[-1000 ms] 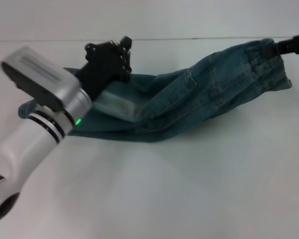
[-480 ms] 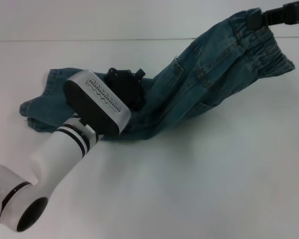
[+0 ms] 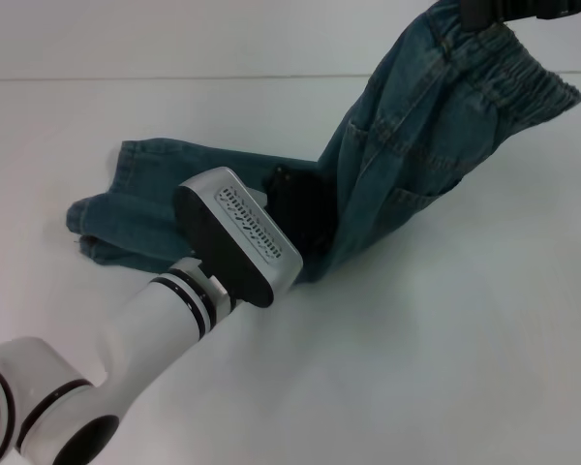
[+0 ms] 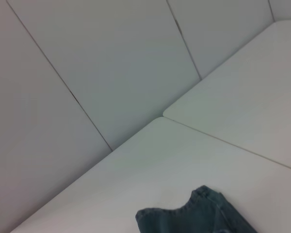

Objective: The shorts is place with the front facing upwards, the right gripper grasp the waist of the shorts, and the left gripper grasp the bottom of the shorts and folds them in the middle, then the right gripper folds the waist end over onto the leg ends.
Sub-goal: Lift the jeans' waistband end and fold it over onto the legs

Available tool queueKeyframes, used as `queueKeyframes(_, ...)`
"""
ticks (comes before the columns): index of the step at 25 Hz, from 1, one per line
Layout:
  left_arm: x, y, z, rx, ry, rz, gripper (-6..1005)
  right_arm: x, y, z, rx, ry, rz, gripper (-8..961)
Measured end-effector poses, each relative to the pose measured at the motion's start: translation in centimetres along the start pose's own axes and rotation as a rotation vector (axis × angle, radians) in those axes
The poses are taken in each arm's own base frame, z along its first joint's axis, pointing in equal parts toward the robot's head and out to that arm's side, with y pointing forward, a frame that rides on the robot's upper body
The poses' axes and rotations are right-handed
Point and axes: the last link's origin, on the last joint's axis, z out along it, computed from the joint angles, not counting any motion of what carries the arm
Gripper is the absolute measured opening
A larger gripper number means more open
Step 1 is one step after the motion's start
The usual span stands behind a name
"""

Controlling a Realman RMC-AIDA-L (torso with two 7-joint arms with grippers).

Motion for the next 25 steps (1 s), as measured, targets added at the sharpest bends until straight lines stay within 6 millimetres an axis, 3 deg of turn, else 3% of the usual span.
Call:
queueKeyframes(20, 3.5, 5.9, -0.4, -0.222, 0.121, -0.131, 2, -1.0, 1.5, 0.9, -0.044, 0.048, -0.064, 51)
queueKeyframes(25, 3.4, 6.4, -1.1, -0.212, 0.134, -0.157, 2, -0.9, 1.4, 1.1, -0.039, 0.054, -0.069, 51)
